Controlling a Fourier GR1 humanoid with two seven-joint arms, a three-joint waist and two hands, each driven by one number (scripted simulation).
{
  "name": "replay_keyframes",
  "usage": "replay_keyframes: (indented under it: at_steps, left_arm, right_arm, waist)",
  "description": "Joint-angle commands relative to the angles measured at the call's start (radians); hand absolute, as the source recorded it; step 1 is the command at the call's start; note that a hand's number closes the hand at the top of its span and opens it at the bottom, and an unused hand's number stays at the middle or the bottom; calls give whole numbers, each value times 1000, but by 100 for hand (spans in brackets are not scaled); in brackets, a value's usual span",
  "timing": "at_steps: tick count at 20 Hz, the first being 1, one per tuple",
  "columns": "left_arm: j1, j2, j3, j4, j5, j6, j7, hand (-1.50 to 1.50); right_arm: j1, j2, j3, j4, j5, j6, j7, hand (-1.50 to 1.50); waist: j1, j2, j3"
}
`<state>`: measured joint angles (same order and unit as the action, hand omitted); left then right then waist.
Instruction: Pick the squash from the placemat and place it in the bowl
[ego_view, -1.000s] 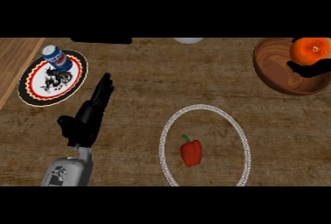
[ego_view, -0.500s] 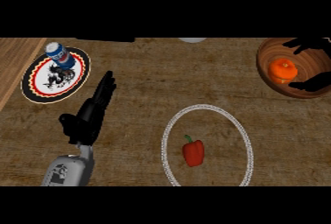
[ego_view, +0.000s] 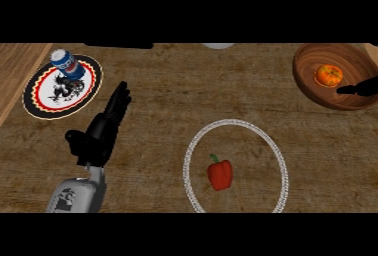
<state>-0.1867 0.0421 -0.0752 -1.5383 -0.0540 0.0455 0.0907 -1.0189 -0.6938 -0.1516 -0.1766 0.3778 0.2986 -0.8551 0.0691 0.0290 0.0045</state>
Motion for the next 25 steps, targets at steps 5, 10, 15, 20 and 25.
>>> replay_keyframes:
  at_steps: [5,10,15,20,25]
  left_arm:
    - [-14,0,3,4,-2,0,1,0]
    - [18,-6,-6,-17,1,-3,-11,0]
    - [12,5,-2,-45,4,-9,13,0]
    - [-14,-2,5,-20,-3,6,22,0]
    - [25,4,2,-6,-10,0,-18,0]
  right_arm:
    - [-50,-89,-90,78,-89,213,48,-150]
    - [-8,-156,-138,106,-143,346,62,-150]
    - [35,-176,-136,77,-150,436,53,-150]
    - [80,-178,-126,38,-153,491,47,-150]
    - [108,-195,-129,-2,-171,511,45,-150]
  waist:
    - [-4,0,0]
    - [-5,3,2]
    - [-4,3,4]
    - [-10,6,6]
    - [-3,6,7]
